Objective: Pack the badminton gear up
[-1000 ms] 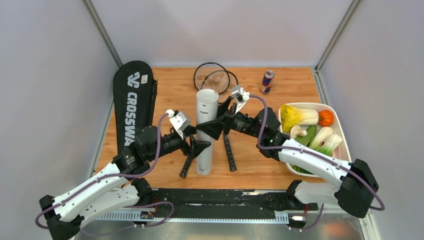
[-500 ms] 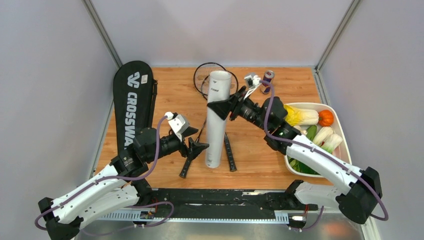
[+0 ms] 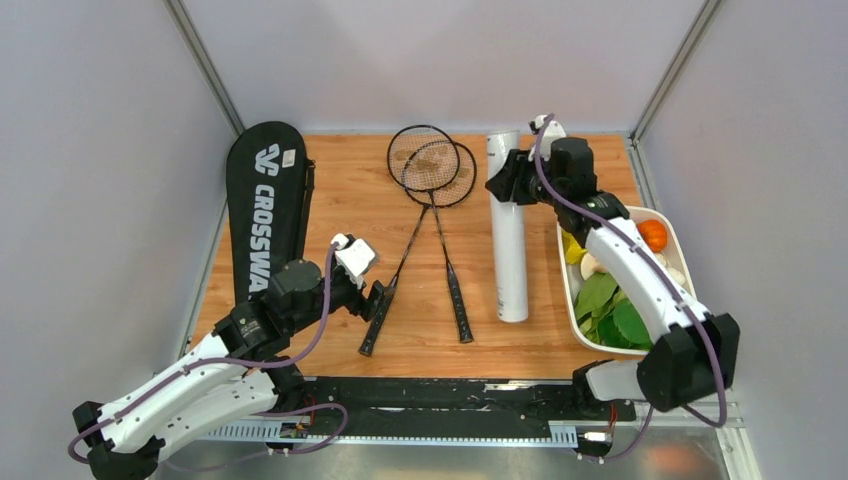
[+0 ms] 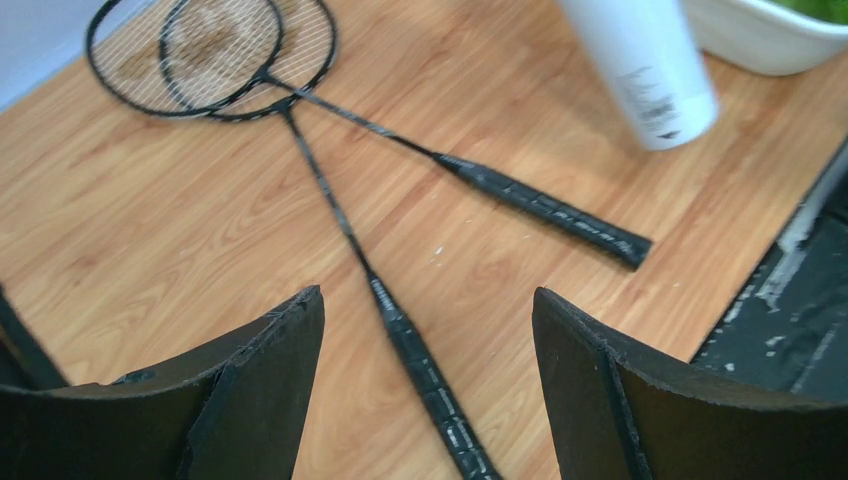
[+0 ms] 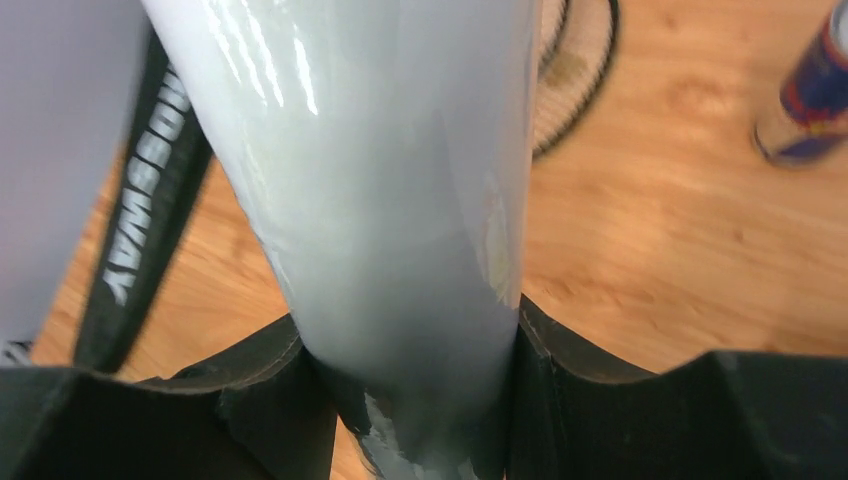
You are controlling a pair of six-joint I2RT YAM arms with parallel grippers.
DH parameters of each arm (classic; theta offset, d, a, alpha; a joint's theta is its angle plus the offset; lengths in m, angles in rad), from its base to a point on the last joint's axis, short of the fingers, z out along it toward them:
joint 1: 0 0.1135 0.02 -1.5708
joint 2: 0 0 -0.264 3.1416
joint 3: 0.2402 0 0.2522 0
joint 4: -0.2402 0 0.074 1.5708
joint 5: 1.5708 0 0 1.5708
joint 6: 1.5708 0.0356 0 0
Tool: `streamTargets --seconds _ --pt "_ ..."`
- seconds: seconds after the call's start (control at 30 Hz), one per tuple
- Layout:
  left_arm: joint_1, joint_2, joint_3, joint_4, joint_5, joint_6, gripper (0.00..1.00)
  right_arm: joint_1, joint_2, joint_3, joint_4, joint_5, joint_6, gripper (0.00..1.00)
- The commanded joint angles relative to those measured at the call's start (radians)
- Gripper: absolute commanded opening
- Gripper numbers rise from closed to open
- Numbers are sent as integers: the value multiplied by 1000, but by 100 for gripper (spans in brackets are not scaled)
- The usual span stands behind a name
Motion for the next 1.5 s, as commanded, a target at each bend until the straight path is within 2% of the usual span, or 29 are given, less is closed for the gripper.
streamTargets --seconds 0.0,0.37,0.43,0.5,0.63,0.8,0.9,1.07,1.27,1.37,1.47 --pt "-1 -12 -1 -40 -139 69 82 -20 133 96 -207 9 -113 44" --pt "0 -23 -47 -43 -173 78 82 -36 580 253 -262 203 -90 51" --pt "-1 -26 -53 -46 -194 78 82 -36 622 270 -265 254 -74 55" --pt "-1 -24 -57 -48 -225 79 82 -38 641 279 -265 318 -60 63" --pt "-1 13 -44 -64 -327 65 85 -37 642 296 -263 358 -57 75" --pt "1 122 21 -99 -442 -28 86 -33 586 292 -270 317 -74 82" --pt "11 185 61 -119 -467 -123 85 -27 517 262 -272 310 -79 82" --pt "46 256 122 -145 -460 -183 82 -4 394 220 -264 254 -82 82" --pt "107 313 179 -169 -387 -282 79 77 273 104 -168 87 -65 81" --pt "116 307 174 -149 -348 -320 78 142 258 41 -115 90 -38 80" --pt "117 277 148 -118 -307 -368 77 202 296 -7 -58 80 -14 73"
